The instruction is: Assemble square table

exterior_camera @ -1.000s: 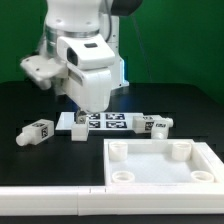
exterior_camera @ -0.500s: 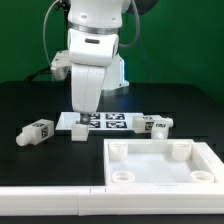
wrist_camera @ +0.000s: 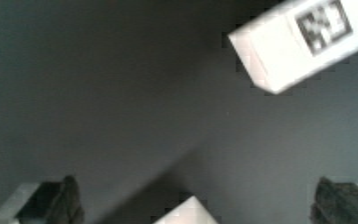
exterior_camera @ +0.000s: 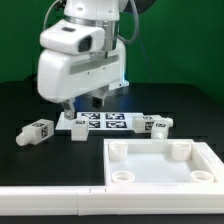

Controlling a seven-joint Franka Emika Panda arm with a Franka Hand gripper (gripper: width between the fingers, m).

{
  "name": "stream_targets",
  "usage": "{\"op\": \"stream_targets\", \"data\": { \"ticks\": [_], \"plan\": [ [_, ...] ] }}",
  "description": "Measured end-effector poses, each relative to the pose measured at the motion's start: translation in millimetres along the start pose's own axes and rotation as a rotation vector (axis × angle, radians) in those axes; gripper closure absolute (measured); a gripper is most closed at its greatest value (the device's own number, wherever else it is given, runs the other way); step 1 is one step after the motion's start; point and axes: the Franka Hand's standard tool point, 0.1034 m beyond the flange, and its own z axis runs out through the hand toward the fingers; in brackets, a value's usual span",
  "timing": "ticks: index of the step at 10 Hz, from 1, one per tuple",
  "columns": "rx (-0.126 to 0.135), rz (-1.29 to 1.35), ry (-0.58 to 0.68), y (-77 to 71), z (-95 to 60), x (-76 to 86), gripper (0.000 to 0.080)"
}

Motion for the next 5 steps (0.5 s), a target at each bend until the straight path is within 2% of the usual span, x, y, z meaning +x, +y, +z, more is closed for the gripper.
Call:
{"op": "stream_targets", "data": {
  "ticks": [1, 2, 5],
  "plan": [
    [0.02, 0.227, -0.032, -13.5, 5.1, 1.2, 0.015],
    [0.042, 0.316, -0.059, -17.6, 6.3, 2.9, 0.015],
    [0.058, 0.487, -0.041, -19.8, 5.9, 8.1, 0.015]
  ]
}}
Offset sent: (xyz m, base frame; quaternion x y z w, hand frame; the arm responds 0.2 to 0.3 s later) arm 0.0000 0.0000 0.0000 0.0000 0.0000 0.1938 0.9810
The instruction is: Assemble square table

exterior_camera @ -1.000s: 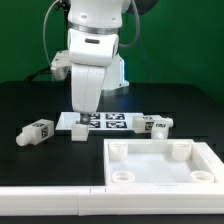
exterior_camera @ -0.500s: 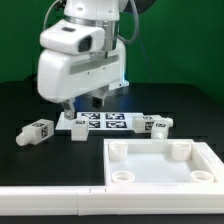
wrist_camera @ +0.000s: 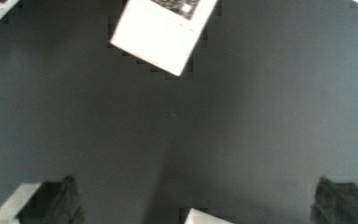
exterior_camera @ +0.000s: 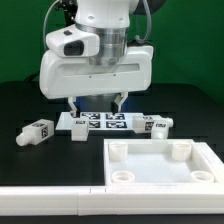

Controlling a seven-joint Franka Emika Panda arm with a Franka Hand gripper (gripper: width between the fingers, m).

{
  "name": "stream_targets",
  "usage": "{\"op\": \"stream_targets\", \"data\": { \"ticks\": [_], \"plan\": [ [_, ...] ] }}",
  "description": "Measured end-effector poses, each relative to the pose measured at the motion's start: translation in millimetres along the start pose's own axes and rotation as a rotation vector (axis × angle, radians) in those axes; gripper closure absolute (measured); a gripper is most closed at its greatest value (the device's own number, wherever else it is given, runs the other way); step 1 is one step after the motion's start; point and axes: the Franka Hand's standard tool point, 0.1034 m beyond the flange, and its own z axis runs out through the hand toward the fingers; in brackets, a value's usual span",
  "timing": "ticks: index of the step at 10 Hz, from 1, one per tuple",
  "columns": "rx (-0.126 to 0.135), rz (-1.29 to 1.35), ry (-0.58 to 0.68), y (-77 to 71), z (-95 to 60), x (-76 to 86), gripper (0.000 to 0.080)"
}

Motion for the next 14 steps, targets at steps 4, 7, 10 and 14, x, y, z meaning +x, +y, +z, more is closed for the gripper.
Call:
{"op": "stream_targets", "data": {
  "ticks": [4, 7, 10, 14],
  "plan": [
    [0.066, 0.254, -0.214, 11.2, 16.5, -19.9, 0.015],
    [0.111, 0.244, -0.397, 9.8, 15.7, -16.3, 0.015],
    [0.192, 0.299, -0.688, 7.0, 26.4, -26.8, 0.015],
    [0.24, 0.318, -0.841, 8.7, 39.0, -25.3, 0.015]
  ]
}}
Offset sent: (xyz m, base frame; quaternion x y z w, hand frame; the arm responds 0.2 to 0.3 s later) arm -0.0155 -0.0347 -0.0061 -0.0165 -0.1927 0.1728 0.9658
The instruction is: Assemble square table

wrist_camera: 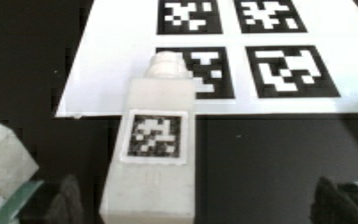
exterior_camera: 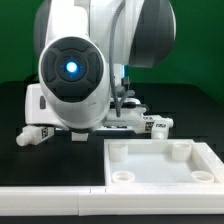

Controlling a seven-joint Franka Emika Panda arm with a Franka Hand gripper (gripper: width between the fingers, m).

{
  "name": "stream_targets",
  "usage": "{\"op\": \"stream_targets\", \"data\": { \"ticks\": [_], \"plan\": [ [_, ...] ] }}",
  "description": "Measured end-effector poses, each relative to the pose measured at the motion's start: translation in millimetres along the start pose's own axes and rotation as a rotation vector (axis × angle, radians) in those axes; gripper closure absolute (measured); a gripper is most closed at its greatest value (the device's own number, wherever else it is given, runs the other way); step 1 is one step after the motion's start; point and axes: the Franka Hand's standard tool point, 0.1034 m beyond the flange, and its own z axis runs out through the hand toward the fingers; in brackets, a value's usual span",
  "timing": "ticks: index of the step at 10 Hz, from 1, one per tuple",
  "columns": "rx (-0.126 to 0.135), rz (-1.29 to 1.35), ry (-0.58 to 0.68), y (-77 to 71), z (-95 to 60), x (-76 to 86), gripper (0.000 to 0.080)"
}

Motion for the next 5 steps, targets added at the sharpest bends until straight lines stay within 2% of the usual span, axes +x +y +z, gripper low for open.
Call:
{"op": "stream_targets", "data": {
  "ticks": [1, 3, 5],
  "plan": [
    [0.0, -0.002, -0.004, -0.2, 1.7, 0.4, 0.015],
    [0.004, 0.005, -0.04, 3.4, 17.4, 4.1, 0.015],
    [0.0, 0.002, -0.051, 1.4, 25.8, 4.4, 0.015]
  ]
}}
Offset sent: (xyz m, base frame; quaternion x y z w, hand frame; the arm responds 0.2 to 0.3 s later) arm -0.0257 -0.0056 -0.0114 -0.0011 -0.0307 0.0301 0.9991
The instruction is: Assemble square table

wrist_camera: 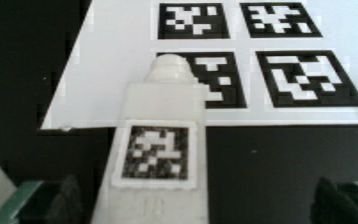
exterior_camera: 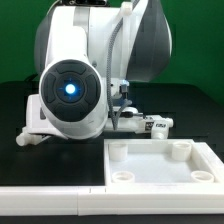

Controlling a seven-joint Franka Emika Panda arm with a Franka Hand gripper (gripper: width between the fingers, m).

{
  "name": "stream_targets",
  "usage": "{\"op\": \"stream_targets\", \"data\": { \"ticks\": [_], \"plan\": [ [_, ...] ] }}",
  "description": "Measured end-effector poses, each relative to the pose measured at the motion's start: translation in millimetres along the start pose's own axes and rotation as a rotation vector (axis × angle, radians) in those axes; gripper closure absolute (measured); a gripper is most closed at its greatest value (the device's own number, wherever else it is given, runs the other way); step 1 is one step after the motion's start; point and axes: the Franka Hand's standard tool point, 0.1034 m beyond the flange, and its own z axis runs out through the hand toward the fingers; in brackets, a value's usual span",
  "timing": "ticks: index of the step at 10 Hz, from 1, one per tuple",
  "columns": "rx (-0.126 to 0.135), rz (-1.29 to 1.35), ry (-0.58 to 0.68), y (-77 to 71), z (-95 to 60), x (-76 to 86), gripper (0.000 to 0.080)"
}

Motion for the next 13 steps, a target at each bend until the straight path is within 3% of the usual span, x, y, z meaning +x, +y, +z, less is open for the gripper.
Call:
{"op": "stream_targets", "data": {
  "ticks": [1, 2, 3, 4, 5, 7, 8, 9, 10, 11, 13],
  "plan": [
    [-0.001, -0.006, 0.0, -0.7, 0.0, 0.0, 0.015],
    [-0.002, -0.012, 0.0, -1.2, 0.0, 0.0, 0.0262],
    [-0.003, -0.017, 0.0, -1.7, 0.1, 0.0, 0.0438],
    [-0.005, -0.021, -0.001, -2.4, 0.0, -0.1, 0.0438],
    [-0.015, -0.032, 0.005, -5.3, -1.9, -0.3, 0.0515],
    [-0.048, -0.076, 0.046, -26.0, -17.7, -10.3, 0.0515],
    [-0.064, -0.101, 0.055, -44.0, -33.3, -22.0, 0.0515],
    [-0.048, -0.124, 0.105, -62.7, -58.8, -33.1, 0.0515],
    [-0.058, -0.139, 0.167, -71.4, -84.3, -44.5, 0.0515],
    [-0.064, -0.149, 0.225, -73.2, -95.7, -42.4, 0.0515],
    [-0.07, -0.153, 0.388, -73.5, -98.2, -32.2, 0.0514]
  ]
}}
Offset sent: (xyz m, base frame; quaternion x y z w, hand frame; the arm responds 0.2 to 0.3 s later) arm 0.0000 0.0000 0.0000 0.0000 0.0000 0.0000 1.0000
